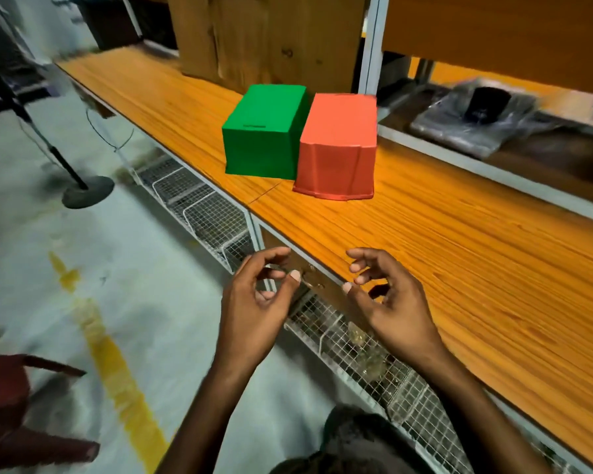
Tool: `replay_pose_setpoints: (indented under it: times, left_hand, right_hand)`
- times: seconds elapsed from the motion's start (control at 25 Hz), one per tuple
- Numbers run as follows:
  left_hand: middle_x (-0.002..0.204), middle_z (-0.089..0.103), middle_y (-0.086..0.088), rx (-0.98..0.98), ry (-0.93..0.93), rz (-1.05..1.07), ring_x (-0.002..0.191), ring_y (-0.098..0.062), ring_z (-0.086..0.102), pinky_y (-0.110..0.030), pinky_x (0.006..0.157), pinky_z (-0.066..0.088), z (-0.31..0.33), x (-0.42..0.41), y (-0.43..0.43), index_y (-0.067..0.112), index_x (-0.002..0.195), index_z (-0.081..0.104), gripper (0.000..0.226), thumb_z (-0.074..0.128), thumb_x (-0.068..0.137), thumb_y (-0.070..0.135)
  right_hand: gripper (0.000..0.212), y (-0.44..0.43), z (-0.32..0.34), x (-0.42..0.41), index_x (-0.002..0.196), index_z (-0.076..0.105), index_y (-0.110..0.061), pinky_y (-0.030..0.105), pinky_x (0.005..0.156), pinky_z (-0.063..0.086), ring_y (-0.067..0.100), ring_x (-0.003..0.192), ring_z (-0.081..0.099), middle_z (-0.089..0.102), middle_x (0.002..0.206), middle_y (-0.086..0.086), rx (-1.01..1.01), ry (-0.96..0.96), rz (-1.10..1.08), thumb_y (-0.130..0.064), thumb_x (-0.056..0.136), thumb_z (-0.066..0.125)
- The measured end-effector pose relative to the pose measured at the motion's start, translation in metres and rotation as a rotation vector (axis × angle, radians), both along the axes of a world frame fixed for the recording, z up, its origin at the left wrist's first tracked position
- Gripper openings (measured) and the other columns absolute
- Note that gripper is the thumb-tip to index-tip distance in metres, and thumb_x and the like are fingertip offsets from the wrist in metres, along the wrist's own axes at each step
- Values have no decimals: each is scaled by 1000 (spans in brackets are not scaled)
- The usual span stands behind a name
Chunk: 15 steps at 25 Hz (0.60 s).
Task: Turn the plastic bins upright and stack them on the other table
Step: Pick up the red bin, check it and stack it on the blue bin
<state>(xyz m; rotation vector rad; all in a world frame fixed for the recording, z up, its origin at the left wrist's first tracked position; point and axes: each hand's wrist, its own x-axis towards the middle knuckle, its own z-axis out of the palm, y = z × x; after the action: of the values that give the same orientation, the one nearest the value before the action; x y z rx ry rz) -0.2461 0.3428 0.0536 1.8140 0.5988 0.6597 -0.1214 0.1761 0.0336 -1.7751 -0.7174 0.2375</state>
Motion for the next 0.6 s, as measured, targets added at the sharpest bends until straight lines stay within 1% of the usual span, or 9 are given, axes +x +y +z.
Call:
replay_pose_setpoints:
  times: [0.12, 0.2, 0.28, 0.36, 0.4, 0.48, 0.56, 0.6]
  left_hand:
    - [116, 69, 8, -48, -6, -65, 97, -4, 66, -7, 70, 49, -7, 49, 57, 28, 125, 66, 38, 73, 92, 10]
    - [121, 66, 12, -69, -9, -66, 96, -3, 66, -6, 71, 47, -15, 90, 90, 32, 132, 61, 46, 74, 92, 14]
    - [126, 63, 15, -108, -14, -77, 97, 1, 66, -7, 75, 49, -22, 132, 121, 36, 137, 56, 51, 74, 92, 18]
    - [129, 63, 16, -165, -13, -110, 100, 6, 65, -13, 81, 50, -24, 173, 150, 35, 138, 56, 51, 72, 93, 17]
    - [131, 63, 16, -170, -15, -127, 103, 6, 65, -17, 85, 50, -24, 191, 161, 33, 138, 56, 50, 72, 93, 17]
    - [136, 61, 16, -186, 0, -172, 113, 0, 64, -22, 90, 52, -27, 226, 182, 32, 138, 57, 49, 72, 94, 18]
    - [141, 57, 12, -214, 34, -210, 121, -8, 61, -17, 91, 51, -36, 258, 197, 30, 139, 55, 50, 72, 94, 16]
    - [144, 54, 11, -211, 40, -220, 124, -9, 59, -15, 94, 49, -42, 271, 203, 29, 142, 53, 53, 72, 94, 16]
  right_hand:
    - [48, 44, 0, 40, 128, 61, -35, 30, 68, 57, 6, 101, 63, 63, 115, -15, -41, -44, -79, -12, 89, 76]
    - [49, 71, 0, 76, 133, 58, -36, 31, 73, 56, 4, 107, 62, 59, 123, -16, -20, -74, -157, -19, 90, 77]
    - [50, 99, 0, 118, 135, 56, -35, 29, 77, 54, 0, 110, 60, 55, 128, -15, 12, -96, -263, -26, 91, 77]
    - [49, 125, -2, 163, 135, 56, -33, 29, 78, 54, -2, 109, 60, 55, 130, -10, 74, -65, -397, -29, 91, 77]
    - [48, 134, -6, 183, 134, 56, -32, 30, 80, 54, -1, 109, 61, 56, 131, -7, 108, -46, -455, -29, 91, 77]
    - [49, 148, -19, 218, 134, 57, -28, 37, 88, 55, 10, 112, 62, 58, 132, -2, 129, 25, -546, -25, 90, 78]
    - [51, 157, -37, 241, 134, 57, -27, 44, 95, 55, 15, 113, 61, 58, 133, 1, 81, 102, -613, -22, 88, 79]
    - [53, 159, -46, 249, 135, 56, -27, 45, 97, 54, 16, 115, 61, 57, 135, 0, 52, 116, -630, -22, 88, 79]
